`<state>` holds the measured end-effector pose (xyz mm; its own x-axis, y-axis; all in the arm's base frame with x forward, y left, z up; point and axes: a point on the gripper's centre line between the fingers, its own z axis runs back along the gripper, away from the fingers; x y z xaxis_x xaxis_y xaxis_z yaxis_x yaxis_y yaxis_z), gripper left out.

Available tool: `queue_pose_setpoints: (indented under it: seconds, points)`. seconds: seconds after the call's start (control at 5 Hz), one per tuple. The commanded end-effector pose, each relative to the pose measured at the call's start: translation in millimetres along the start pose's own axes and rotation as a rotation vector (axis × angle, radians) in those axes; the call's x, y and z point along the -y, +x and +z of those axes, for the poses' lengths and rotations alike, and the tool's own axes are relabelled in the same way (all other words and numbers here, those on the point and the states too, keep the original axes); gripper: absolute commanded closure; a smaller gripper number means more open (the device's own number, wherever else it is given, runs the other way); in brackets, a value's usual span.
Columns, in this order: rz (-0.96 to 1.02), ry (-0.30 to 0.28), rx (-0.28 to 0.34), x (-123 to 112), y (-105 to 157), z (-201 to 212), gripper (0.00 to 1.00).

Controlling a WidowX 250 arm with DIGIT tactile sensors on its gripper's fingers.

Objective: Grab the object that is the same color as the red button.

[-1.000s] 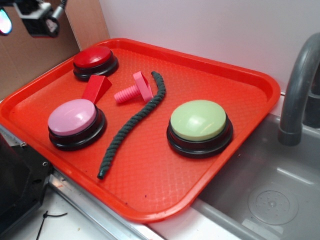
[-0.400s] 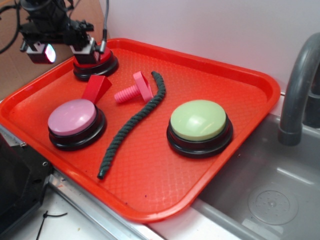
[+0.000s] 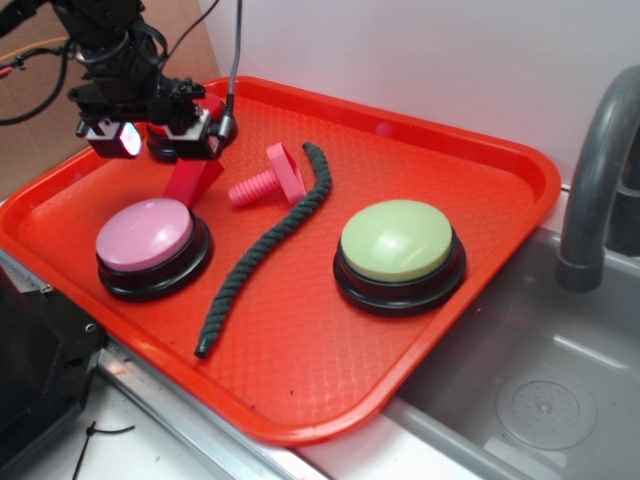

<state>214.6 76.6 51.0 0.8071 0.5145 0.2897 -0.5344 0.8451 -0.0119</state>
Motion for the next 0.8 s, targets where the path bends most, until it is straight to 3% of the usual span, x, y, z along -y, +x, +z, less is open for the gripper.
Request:
queue_pose_setpoints:
  seconds: [0.0, 0.4, 0.6]
  points:
    - [-0.054, -0.067, 0.019, 4.6, 4.2, -15.1, 0.00]
    - [-0.075, -0.016, 0.016, 9.9, 0.5, -27.6, 0.06]
    - [-0.069, -0.024, 0.018, 9.0, 0.4, -28.1, 1.00]
